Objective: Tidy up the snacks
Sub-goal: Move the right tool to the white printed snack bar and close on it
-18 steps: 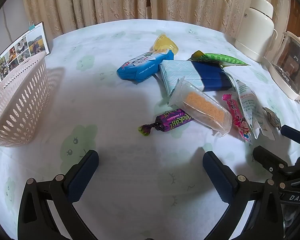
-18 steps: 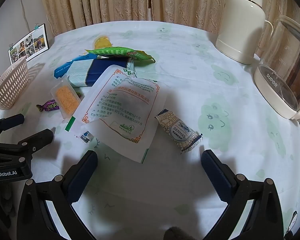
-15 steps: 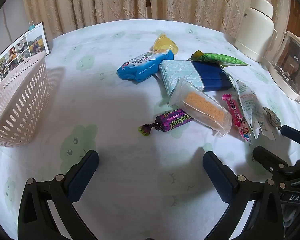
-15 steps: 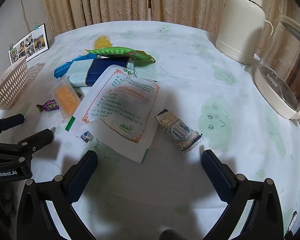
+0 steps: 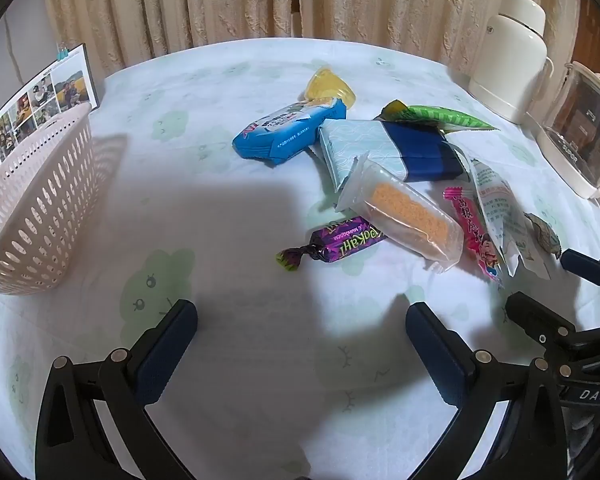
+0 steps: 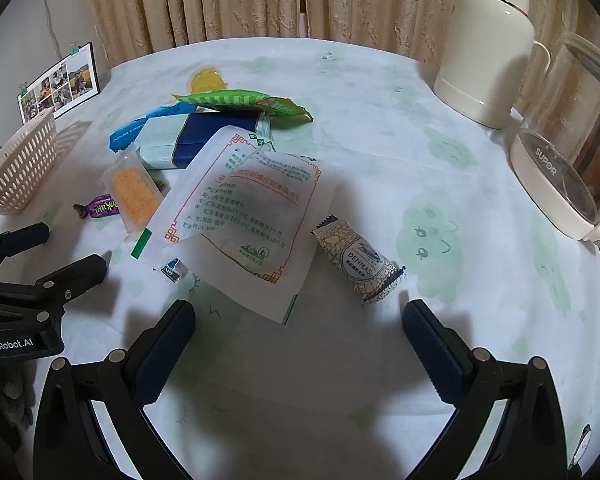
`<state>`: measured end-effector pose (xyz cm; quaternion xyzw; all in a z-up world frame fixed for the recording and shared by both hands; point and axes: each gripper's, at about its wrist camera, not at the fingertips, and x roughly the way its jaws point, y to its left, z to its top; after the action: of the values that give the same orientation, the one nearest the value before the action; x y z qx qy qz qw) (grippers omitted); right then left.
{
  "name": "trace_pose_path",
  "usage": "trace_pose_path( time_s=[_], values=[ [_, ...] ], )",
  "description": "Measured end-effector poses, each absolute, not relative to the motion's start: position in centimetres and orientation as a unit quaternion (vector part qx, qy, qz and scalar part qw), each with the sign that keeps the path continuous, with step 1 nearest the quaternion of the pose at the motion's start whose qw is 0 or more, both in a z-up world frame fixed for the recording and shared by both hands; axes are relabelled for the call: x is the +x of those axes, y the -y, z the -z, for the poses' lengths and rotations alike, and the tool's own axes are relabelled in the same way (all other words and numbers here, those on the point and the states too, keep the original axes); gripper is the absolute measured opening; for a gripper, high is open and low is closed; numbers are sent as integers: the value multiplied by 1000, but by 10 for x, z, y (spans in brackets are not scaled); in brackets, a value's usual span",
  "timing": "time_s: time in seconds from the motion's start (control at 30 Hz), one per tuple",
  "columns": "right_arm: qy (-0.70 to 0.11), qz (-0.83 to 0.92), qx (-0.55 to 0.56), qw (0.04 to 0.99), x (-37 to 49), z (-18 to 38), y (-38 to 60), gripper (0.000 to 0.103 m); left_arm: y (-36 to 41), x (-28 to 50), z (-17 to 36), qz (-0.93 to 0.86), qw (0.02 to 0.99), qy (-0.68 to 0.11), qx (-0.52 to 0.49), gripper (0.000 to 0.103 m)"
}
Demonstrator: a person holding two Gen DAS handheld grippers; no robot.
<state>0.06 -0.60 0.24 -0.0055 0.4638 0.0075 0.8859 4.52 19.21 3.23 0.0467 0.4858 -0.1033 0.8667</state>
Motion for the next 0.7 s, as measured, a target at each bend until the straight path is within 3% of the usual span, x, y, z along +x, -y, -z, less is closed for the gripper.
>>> trace_pose_path(
  time_s=[0.7],
  values=[
    [-408, -32, 59, 911, -5, -23, 12, 98, -231, 43, -44, 94, 889, -442, -72, 103]
  ],
)
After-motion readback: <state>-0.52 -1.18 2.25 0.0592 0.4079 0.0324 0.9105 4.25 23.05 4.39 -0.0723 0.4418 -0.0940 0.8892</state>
